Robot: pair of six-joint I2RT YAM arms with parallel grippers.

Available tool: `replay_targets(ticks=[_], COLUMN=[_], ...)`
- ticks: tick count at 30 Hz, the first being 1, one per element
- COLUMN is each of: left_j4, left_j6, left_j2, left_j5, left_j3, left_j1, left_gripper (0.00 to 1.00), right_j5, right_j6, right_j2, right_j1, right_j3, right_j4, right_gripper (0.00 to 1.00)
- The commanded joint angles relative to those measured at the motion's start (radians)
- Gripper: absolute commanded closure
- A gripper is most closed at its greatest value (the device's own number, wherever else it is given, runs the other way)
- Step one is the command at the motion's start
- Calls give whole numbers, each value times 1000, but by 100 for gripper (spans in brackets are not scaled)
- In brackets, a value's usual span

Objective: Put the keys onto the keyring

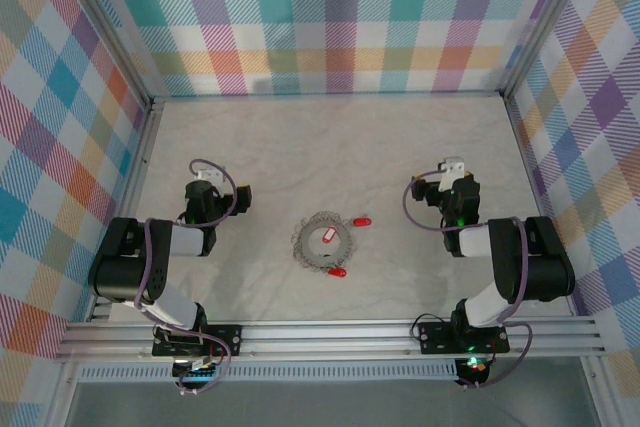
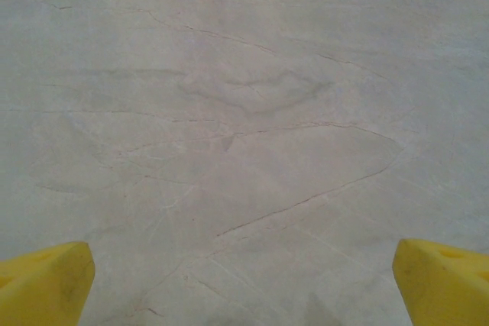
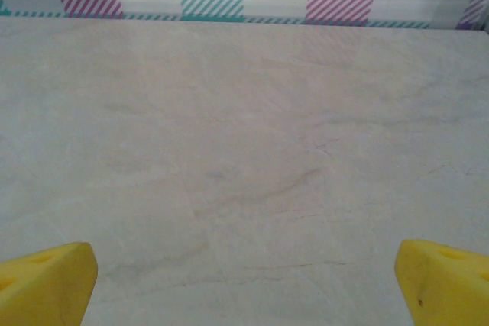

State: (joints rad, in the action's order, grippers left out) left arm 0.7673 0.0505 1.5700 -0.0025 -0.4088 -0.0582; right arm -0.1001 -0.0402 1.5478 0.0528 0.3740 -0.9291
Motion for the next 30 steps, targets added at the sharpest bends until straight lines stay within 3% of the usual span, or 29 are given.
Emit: replay_targets(ticks=[1,30], left_j4=[26,32], left_j6=[-4,-5], left_j2=[2,-5], left_j5=[-30,-33], left_j3=[-22,-17], left_j1=[-2,-2], left_gripper=[0,0], right_j5=[-12,-10], right_j6=[70,65], right_j2=[-7,-14], right_j1=[-21,-21], right_j3=[28,17], right_j4=[76,60], right_gripper=[0,0])
